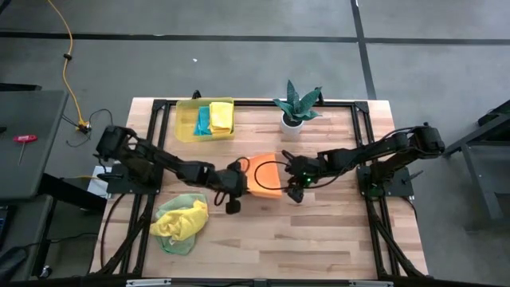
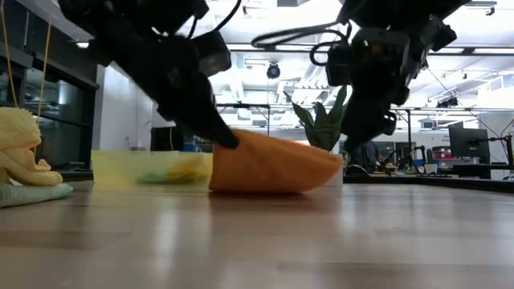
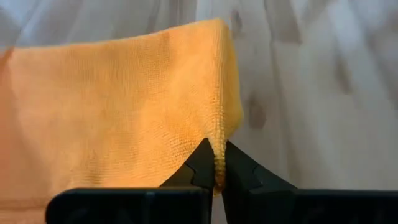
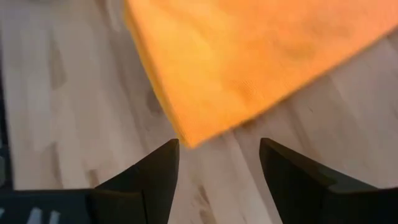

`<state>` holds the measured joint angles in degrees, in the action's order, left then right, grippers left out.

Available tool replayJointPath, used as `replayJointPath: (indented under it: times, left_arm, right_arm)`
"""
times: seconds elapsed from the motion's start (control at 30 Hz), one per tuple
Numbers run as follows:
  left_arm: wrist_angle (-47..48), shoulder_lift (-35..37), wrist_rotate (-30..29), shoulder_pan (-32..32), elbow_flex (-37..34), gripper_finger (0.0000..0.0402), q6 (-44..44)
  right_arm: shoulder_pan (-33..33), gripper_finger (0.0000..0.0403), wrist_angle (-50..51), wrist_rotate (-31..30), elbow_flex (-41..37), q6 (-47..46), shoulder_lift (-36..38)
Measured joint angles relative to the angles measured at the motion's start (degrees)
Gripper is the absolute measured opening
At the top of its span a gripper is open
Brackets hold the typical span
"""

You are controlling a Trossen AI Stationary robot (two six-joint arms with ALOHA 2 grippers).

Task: Fold microfiber towels
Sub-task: Fold the orange microfiber cloth

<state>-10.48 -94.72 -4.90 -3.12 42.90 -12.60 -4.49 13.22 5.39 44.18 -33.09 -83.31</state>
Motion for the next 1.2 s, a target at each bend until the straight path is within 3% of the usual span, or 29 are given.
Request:
replayJointPath:
  times: [0.47,0.7,0.83,1.0,1.2]
  left_arm:
    - [0.0,4.3,7.8,5.5,0.0,0.0001,-17.6]
    - [0.4,4.2,9.6,7.0,0.0,0.0001,-21.5]
    - [0.4,4.2,9.7,7.7,0.0,0.0000,-22.0]
    - [0.4,4.1,9.9,8.4,0.0,0.0000,-23.3]
    - [0.4,4.1,10.5,9.3,0.0,0.0000,-24.3]
  right_arm:
    - [0.7,0.0216,-6.3,5.8,0.0,2.1,0.5]
    - [-0.5,0.0216,-5.5,5.9,0.0,12.8,1.0]
    - [-3.6,0.0216,-4.5,-1.0,0.0,20.4,0.4]
    - [-6.6,0.0216,-4.3,-12.0,0.0,22.9,-1.2]
    - [-9.5,0.0216,-5.2,-14.4,0.0,22.5,-4.2]
